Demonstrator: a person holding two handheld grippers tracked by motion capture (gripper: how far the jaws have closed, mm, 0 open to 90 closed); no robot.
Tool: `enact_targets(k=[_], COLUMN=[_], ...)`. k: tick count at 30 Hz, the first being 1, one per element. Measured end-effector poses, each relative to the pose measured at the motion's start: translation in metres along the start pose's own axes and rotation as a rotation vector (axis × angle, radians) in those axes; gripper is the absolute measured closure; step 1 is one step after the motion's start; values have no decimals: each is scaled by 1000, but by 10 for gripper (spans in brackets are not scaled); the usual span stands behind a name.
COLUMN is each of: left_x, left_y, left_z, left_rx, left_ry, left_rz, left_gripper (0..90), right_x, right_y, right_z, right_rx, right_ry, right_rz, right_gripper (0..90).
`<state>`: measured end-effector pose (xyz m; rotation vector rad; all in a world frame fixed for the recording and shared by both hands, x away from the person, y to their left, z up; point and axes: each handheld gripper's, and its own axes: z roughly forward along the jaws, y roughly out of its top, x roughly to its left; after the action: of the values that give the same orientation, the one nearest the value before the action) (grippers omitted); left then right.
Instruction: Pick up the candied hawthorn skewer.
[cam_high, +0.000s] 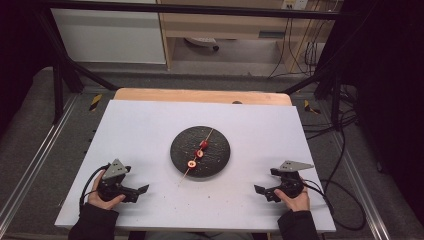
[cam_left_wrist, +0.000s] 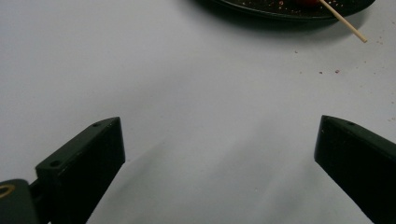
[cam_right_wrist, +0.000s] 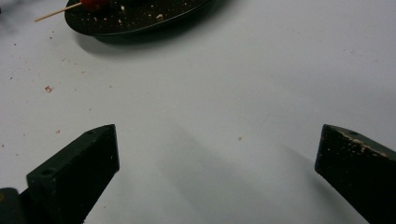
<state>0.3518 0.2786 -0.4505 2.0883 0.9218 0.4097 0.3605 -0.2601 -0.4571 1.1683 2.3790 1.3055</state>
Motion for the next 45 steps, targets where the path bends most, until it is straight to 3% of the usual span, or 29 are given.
enact_targets(k=[20,34,41,45], left_x=[-7,-34,-53,-62], left_y=[14,50,77,90], left_z=[4,14,28,39], left_rx=[8,14,48,87], left_ry=[-6,-30,-31,-34], left_rz=[0,18,13,12], left_gripper=[5,15,82,198], right_x=[1,1,0,0], right_y=[1,2,2,2], right_z=[-1,-2,-2,-2], right_rx=[-13,-18,-13,-16], right_ry=[-6,-13,-15,-12], right_rz=[9,2,-3,-3], right_gripper=[6,6,6,6])
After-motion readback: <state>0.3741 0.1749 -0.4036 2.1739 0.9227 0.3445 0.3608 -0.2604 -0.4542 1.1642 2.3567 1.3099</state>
